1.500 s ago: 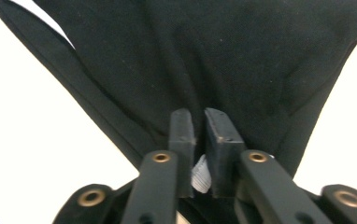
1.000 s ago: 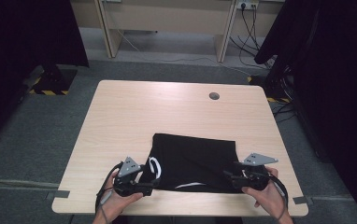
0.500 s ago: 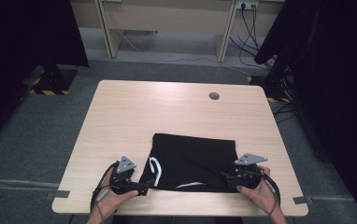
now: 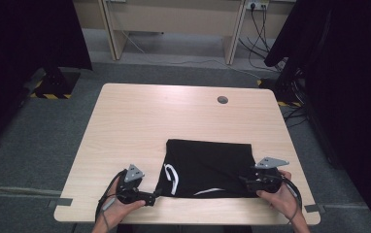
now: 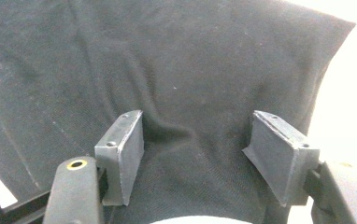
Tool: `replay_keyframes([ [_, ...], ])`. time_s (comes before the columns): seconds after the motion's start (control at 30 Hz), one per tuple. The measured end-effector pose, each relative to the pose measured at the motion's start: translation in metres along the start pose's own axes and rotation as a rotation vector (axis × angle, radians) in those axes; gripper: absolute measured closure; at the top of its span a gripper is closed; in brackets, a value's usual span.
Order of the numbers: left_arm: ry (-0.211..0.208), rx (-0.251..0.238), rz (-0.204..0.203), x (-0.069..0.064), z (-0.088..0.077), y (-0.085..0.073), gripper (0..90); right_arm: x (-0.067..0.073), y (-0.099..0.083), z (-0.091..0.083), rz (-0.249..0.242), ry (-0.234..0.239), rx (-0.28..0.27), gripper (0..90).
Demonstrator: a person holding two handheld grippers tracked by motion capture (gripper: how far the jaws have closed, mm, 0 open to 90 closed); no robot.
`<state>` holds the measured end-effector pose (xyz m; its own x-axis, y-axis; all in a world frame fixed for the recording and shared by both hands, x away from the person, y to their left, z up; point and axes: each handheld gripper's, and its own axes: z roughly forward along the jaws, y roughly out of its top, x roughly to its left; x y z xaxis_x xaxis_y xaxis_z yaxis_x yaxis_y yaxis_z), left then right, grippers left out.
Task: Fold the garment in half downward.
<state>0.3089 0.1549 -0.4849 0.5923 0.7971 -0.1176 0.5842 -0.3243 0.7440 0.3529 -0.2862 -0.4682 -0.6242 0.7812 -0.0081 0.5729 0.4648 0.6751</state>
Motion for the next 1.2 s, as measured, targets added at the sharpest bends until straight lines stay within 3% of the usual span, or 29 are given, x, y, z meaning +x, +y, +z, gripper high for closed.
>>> replay_keyframes([
  [0.17, 0.012, 0.008, 0.024, 0.000, 0.001, 0.001, 2.5, -0.007, -0.003, -0.003, 0.006, -0.005, 0.000, 36.5],
  [0.3, 0.033, 0.042, 0.106, -0.004, 0.003, 0.000, 1.5, -0.010, -0.006, -0.005, 0.008, -0.009, -0.006, 36.4],
  [0.33, 0.030, 0.047, 0.110, -0.004, 0.004, 0.001, 0.0, -0.011, -0.007, -0.006, 0.010, -0.010, -0.007, 36.5],
  [0.53, 0.035, 0.046, 0.103, -0.004, 0.004, 0.001, 0.0, -0.015, -0.010, -0.009, 0.017, -0.021, -0.009, 35.8],
  [0.63, 0.034, 0.048, 0.103, -0.004, 0.004, 0.001, 0.0, -0.014, -0.010, -0.010, 0.038, -0.025, -0.017, 30.1],
  [0.77, 0.023, 0.045, 0.112, -0.004, 0.004, 0.000, 0.0, -0.013, -0.011, -0.019, 0.092, -0.033, -0.092, 28.5],
  [0.83, 0.019, 0.045, 0.112, -0.005, 0.003, 0.000, 0.0, -0.008, -0.011, -0.023, 0.097, -0.025, -0.120, 28.4],
  [1.2, 0.006, 0.047, 0.126, -0.008, 0.000, -0.003, 0.0, 0.018, -0.010, -0.032, 0.079, -0.001, -0.115, 23.4],
])
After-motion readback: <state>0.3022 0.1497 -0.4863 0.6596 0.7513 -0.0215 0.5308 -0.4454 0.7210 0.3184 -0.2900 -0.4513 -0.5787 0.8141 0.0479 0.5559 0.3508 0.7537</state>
